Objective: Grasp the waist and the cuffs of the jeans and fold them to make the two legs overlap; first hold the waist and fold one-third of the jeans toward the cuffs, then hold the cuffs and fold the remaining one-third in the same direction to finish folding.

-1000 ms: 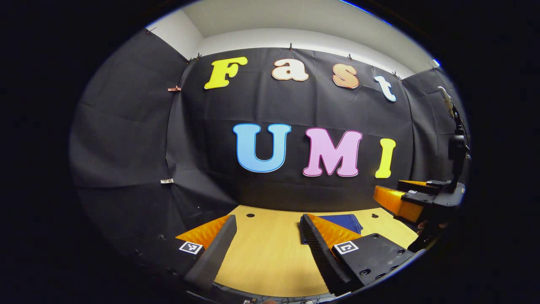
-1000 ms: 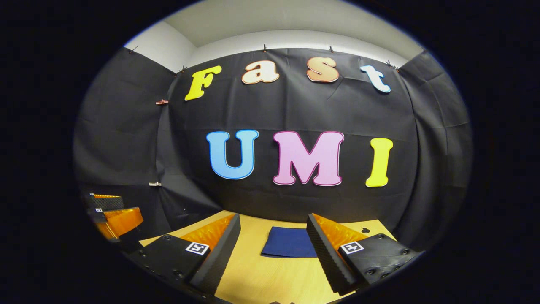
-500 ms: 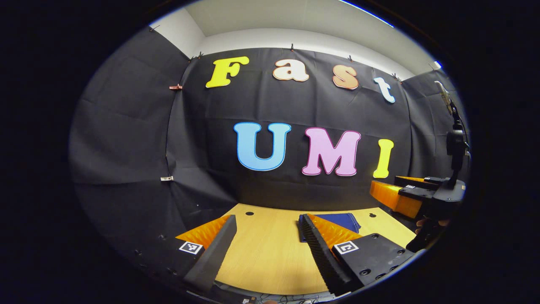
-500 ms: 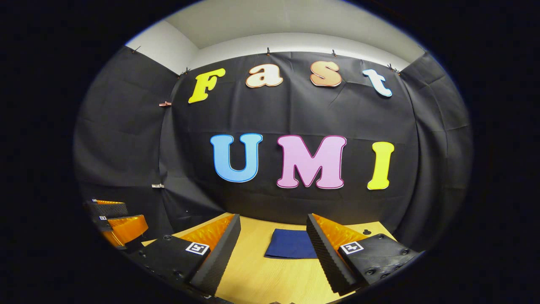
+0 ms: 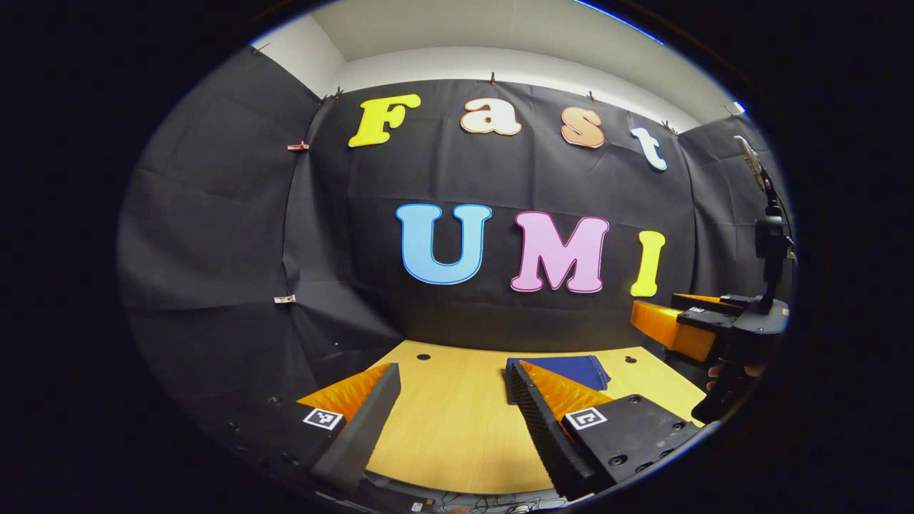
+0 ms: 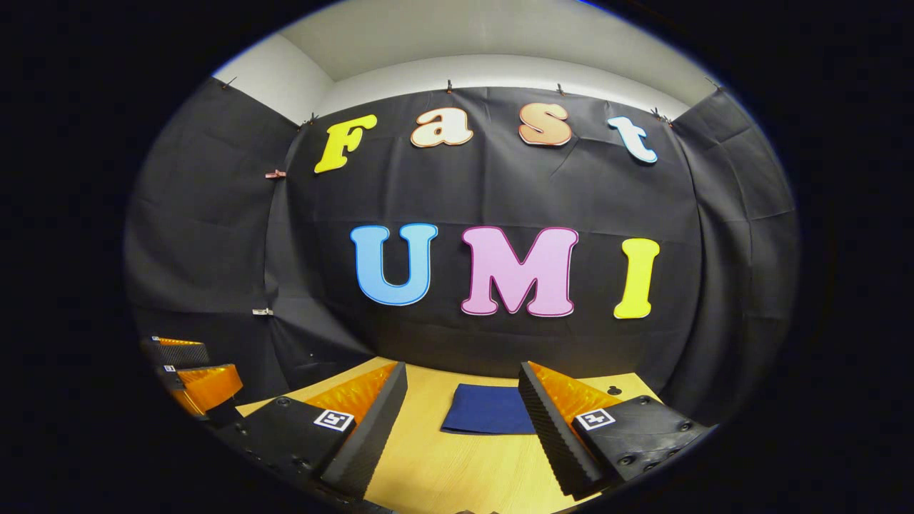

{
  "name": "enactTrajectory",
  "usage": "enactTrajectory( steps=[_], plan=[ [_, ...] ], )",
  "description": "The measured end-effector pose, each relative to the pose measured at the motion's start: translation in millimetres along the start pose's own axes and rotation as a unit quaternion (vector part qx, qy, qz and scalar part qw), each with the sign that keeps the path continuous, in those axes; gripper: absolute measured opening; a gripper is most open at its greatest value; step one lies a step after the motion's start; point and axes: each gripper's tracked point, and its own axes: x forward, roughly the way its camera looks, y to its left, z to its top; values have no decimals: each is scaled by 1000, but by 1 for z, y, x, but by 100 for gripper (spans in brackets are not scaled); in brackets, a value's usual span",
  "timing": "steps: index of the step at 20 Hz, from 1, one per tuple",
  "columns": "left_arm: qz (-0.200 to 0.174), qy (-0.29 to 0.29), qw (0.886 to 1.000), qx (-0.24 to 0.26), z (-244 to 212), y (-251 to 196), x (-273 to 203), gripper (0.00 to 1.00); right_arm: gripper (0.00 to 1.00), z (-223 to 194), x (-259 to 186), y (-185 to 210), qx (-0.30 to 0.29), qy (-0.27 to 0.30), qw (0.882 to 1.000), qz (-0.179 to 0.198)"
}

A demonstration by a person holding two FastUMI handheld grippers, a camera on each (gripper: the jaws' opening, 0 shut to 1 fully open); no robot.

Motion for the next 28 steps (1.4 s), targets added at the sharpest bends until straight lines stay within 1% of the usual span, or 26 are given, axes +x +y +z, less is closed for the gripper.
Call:
enactTrajectory(
  steps=[5,6,7,13,28],
  plan=[
    [-8,4,1000,8,-1,-9,2,97,96,-3,-2,-8,4,6,1000,-8],
    [-11,4,1000,11,0,-12,2,97,100,-3,-1,-11,6,6,1000,-12],
    [-14,4,1000,14,-1,-13,2,97,96,-3,0,-12,8,6,1000,-14],
    [-30,5,999,17,-2,-22,5,97,96,-2,0,-16,3,3,1000,-20],
    [-34,18,999,19,-9,-24,10,97,96,-13,4,-22,4,17,999,-30]
  ],
)
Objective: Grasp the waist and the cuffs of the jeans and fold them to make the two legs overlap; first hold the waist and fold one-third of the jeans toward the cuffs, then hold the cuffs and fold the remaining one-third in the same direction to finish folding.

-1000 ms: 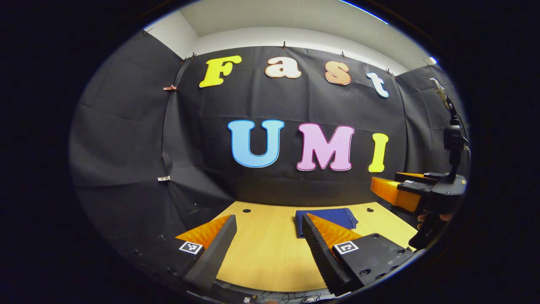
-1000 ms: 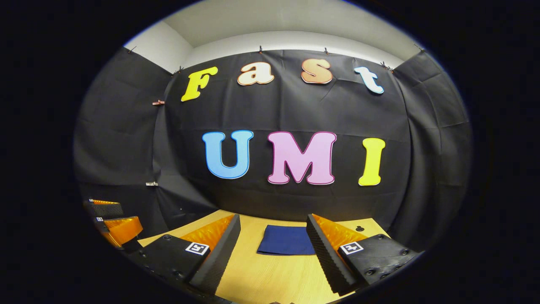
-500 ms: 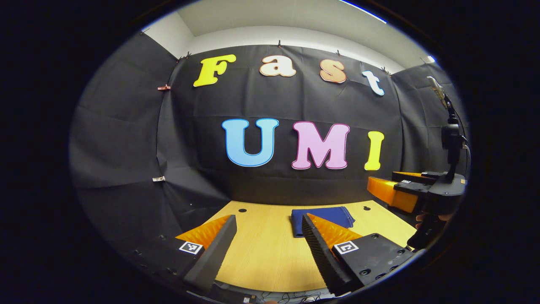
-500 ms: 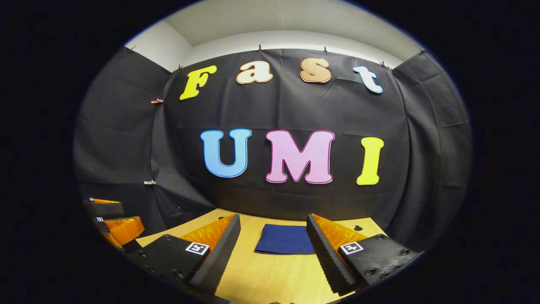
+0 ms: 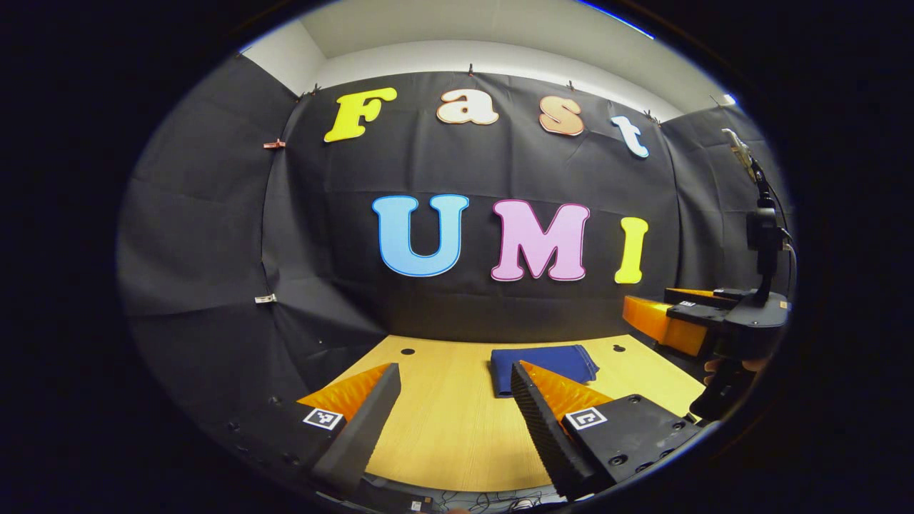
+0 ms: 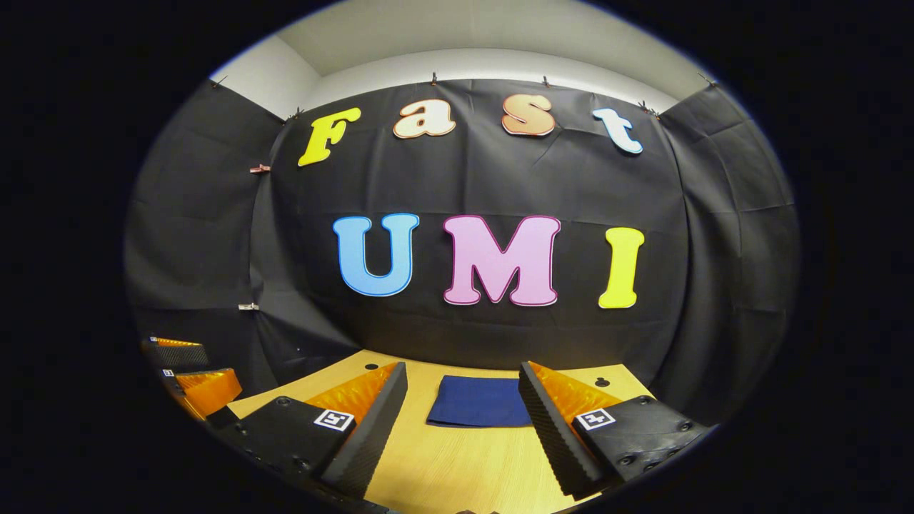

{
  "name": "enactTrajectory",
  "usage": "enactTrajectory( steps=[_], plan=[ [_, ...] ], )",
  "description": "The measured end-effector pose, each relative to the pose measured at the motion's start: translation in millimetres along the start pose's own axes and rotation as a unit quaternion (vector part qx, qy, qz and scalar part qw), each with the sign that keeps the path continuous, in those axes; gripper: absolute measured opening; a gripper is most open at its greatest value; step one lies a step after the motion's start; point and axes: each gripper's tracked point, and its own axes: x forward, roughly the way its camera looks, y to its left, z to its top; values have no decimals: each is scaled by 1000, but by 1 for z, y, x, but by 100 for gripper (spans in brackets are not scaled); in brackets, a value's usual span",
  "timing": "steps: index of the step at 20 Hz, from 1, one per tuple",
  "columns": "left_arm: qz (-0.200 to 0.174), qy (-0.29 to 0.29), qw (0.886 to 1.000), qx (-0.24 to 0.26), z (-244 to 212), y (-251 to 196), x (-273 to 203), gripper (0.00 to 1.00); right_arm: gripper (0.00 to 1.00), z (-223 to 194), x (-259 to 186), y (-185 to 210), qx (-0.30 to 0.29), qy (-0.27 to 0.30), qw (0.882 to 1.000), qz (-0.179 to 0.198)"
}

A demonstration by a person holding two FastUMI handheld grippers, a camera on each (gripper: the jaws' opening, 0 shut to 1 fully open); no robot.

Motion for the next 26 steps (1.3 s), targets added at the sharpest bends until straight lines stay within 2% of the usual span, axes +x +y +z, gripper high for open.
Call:
enactTrajectory(
  steps=[9,26],
  plan=[
    [2,0,1000,-2,-3,6,-1,98,96,0,-1,5,-5,-3,1000,2],
    [-15,11,1000,-3,-10,0,1,98,96,-4,-8,-4,-3,4,1000,-19]
  ],
)
